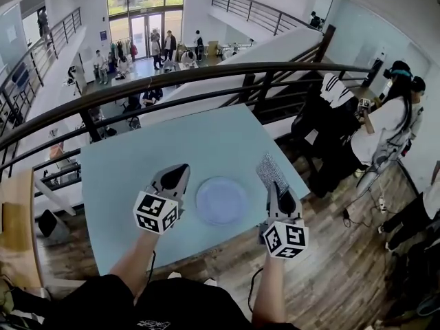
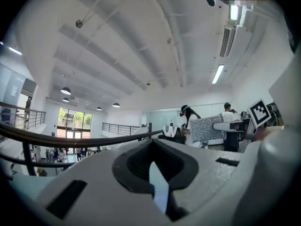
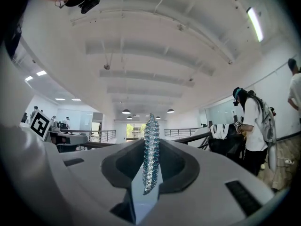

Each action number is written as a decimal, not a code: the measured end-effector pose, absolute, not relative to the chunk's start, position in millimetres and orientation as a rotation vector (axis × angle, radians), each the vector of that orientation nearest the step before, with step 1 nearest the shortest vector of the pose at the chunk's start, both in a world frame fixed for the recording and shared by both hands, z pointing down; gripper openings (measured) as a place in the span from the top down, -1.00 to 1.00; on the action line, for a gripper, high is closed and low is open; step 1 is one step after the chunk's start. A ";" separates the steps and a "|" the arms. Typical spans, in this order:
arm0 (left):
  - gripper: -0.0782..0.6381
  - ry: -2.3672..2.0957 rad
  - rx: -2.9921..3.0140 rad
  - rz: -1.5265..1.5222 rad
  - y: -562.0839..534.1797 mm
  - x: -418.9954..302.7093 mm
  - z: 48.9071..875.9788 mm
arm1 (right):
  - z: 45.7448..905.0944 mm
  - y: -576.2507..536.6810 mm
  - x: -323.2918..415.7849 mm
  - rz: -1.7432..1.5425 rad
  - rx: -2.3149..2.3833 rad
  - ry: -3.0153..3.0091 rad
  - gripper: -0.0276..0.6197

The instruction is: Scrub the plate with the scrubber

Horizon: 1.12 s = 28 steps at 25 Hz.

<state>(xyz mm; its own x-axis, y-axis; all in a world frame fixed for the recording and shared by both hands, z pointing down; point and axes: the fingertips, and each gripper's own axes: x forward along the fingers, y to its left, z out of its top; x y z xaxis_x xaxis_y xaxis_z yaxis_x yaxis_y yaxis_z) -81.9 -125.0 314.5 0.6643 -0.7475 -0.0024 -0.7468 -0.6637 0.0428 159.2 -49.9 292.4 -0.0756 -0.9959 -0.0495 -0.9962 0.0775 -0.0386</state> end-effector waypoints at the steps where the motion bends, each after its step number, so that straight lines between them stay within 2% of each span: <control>1: 0.76 -1.267 2.844 -0.047 -124.9 -85.0 306.5 | 286.2 -46.9 157.9 0.016 -2.094 2.246 0.65; 7: 0.76 -1.253 2.897 -0.132 -118.8 -93.0 269.6 | 262.5 -32.7 151.6 0.057 -2.122 2.221 0.65; 28: 0.76 -1.244 2.939 -0.168 -118.6 -81.1 270.5 | 274.2 -34.4 151.8 0.049 -2.107 2.239 0.65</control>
